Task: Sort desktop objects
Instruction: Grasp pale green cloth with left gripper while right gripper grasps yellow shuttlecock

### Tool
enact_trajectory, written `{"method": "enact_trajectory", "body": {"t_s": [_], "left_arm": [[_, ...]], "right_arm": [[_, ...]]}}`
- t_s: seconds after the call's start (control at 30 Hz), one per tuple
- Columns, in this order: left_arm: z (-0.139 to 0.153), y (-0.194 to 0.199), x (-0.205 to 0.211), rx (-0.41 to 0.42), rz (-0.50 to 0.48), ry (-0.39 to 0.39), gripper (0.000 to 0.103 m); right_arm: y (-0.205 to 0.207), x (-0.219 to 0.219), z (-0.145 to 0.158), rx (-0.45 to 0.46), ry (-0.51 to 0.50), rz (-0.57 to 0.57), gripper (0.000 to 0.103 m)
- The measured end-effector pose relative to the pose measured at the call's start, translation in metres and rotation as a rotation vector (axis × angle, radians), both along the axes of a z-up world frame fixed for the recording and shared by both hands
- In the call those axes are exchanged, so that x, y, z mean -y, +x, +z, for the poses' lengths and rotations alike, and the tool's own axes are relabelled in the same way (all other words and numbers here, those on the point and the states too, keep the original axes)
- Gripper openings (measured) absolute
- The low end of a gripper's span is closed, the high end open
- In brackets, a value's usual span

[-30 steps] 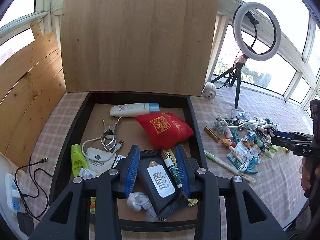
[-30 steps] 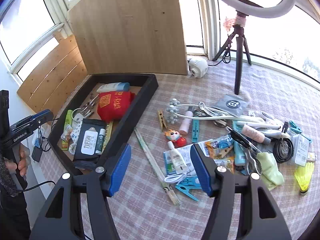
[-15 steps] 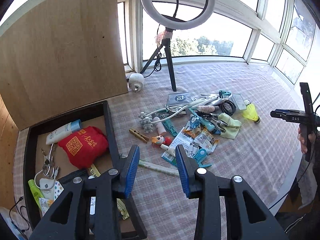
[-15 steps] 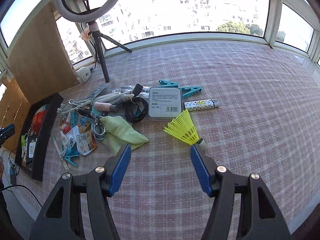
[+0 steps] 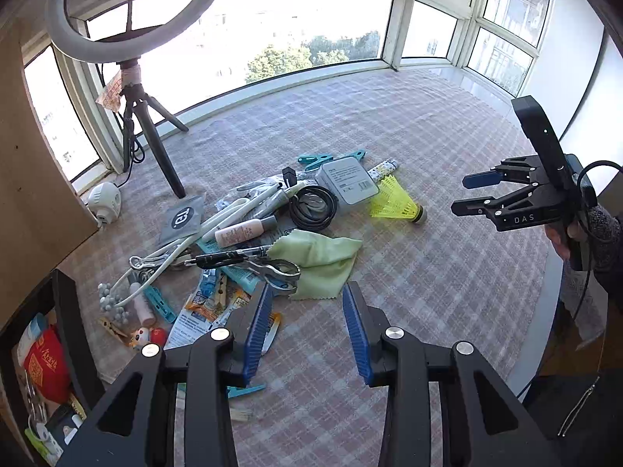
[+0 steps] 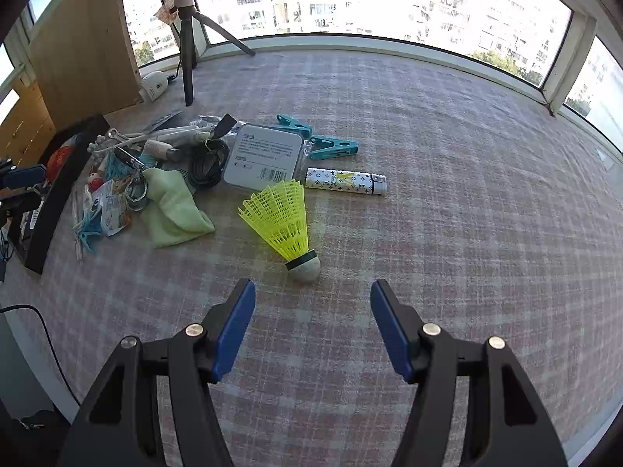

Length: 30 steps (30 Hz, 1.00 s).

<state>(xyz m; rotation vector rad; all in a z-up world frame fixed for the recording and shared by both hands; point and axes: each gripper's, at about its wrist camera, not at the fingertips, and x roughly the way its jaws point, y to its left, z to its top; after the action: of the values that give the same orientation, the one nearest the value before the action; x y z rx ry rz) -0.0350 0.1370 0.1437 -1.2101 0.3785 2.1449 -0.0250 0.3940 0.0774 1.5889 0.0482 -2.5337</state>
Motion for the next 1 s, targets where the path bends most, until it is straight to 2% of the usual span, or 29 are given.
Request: {"method": "enact_trajectory", "body": {"t_s": [0.2,0.4,0.53,0.67,0.77,0.8,0.83,0.87,0.9,0.93,1.0], "left_arm": [[-0.047,-0.012,-0.070,0.048,-0.053,-0.084,0.036],[-0.077,-0.022,-0.085,0.099,-0.031,-0.128,0.036],[-0.091,-0.029,-0.091,0.086,-0.029,-0.179,0.036],[-0.100,-0.038,-0.094,0.093,-0.008,-0.173,0.036],[-0.103,-0.040,-0.096,0.073,-0.007,-0.178,0.023],[-0.103,-0.039,-0.096,0.068,-0.010,-0.177,0.011],[-0.103,-0.040,-0.095,0.089,-0.011,-0.165,0.003],[-0.103,-0.041,-0.092,0.106,-0.005,-0.144,0.002],[-0.103,-0.042,-0.089,0.123,0.001,-0.123,0.002],[-0.103,-0.043,-0.086,0.141,0.007,-0.102,0.002],[-0.099,-0.043,-0.078,0.176,0.027,-0.049,0.002]], "right_arm": [[-0.014,-0.001,-0.015,-0.009,-0.002,0.066,0.061],[-0.032,0.004,-0.034,0.017,-0.029,0.116,0.061],[-0.039,0.014,-0.048,0.029,0.013,0.150,0.061],[-0.048,0.017,-0.058,0.046,0.017,0.155,0.061],[-0.052,0.018,-0.062,0.060,0.017,0.149,0.061],[-0.052,0.018,-0.063,0.062,0.007,0.145,0.060],[-0.052,0.017,-0.063,0.062,-0.005,0.138,0.060],[-0.051,0.016,-0.063,0.061,-0.015,0.133,0.059],[-0.051,0.014,-0.062,0.060,-0.025,0.125,0.052],[-0.051,0.013,-0.061,0.060,-0.037,0.117,0.040],[-0.050,0.008,-0.059,0.072,-0.085,0.093,0.026]]}}
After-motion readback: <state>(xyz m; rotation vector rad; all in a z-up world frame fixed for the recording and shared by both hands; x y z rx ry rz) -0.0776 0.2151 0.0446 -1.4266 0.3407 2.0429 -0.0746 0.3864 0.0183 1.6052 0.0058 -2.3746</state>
